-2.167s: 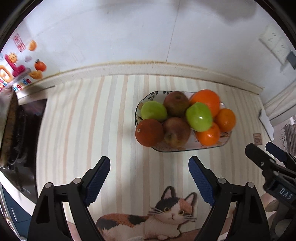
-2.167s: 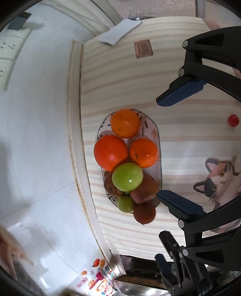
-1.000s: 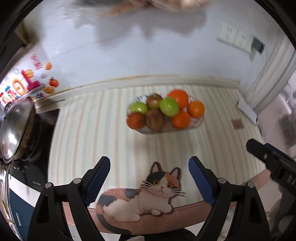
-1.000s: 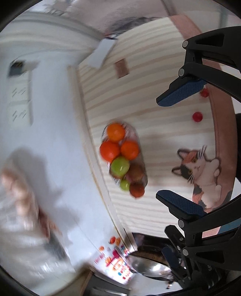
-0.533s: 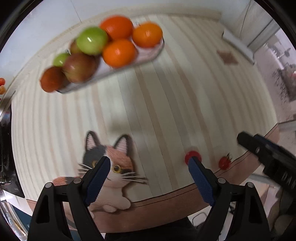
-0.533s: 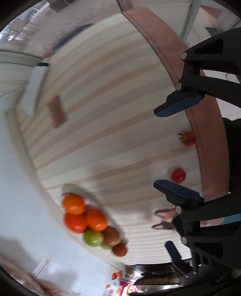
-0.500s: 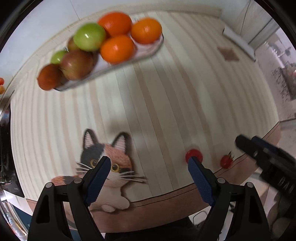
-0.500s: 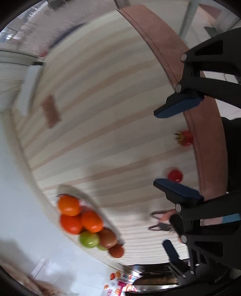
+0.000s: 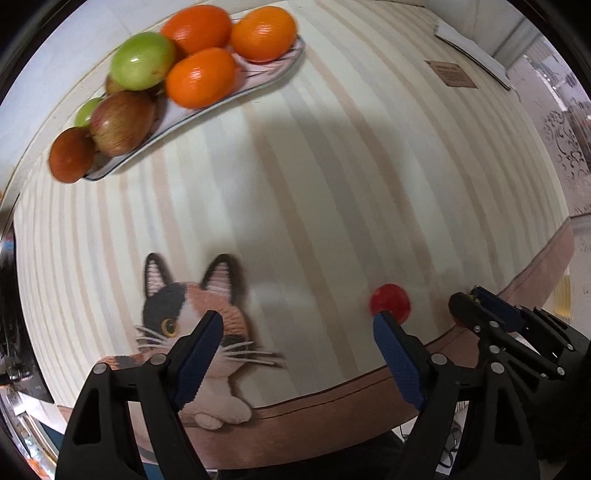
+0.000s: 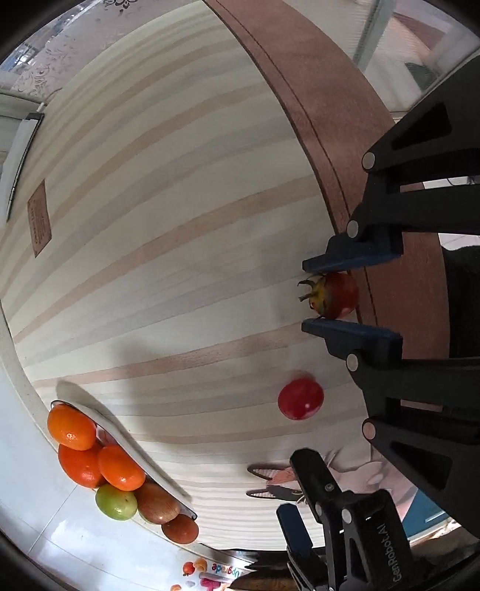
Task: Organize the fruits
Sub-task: 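Grasp the red tomato with the left tool while the right tool grasps the small cherry tomato, then place both tomatoes on the plate beside the oranges and open both tools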
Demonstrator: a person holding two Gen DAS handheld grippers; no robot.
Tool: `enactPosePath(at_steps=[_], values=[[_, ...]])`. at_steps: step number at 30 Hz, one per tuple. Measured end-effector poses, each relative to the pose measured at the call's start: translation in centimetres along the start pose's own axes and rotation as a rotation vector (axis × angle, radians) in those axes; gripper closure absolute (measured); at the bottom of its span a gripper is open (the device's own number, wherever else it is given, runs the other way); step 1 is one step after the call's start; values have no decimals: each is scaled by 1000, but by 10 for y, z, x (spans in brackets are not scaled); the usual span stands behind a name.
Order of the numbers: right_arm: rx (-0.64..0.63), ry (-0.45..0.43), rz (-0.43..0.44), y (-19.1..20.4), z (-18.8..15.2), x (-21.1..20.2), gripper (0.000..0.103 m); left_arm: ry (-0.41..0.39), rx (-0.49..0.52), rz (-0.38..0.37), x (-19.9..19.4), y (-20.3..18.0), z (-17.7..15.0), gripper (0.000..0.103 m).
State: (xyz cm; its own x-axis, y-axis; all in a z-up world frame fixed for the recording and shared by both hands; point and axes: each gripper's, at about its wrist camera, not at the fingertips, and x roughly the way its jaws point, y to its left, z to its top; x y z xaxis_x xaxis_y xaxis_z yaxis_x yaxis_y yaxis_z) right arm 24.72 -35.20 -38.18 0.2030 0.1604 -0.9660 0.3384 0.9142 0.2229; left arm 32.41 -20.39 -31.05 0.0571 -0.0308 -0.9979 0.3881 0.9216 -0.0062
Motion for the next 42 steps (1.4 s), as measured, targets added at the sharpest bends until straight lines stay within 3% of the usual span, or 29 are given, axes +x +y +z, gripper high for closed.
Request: enactPosePath(at_steps=[4, 11, 12, 14, 15, 16, 20, 27, 37, 42], values=[[45, -14, 7, -12, -3, -8, 76, 7, 36, -61, 6, -21, 4, 33], [84, -17, -10, -29, -3, -13, 76, 61, 102, -117, 26, -56, 12, 37], [85, -15, -13, -29, -1, -10, 76, 64, 107, -117, 28, -59, 14, 40], [88, -13, -18, -31, -1, -9, 76, 75, 114, -119, 37, -62, 16, 61], [90, -13, -17, -32, -1, -9, 76, 67, 116, -109, 39, -64, 17, 63], [91, -13, -18, -33, -1, -9, 76, 55, 123, -110, 38, -66, 19, 74], [87, -17, -18, -30, 1, -8, 76, 41, 120, -99, 35, -68, 26, 76], [56, -42, 42, -13, 23, -17, 76, -31, 35, -98, 7, -22, 24, 76], [-110, -131, 215, 83, 117, -22, 76, -209, -202, -38, -33, 89, 75, 76], [-158, -156, 233, 121, 158, -6, 76, -240, -261, -25, -27, 117, 101, 76]])
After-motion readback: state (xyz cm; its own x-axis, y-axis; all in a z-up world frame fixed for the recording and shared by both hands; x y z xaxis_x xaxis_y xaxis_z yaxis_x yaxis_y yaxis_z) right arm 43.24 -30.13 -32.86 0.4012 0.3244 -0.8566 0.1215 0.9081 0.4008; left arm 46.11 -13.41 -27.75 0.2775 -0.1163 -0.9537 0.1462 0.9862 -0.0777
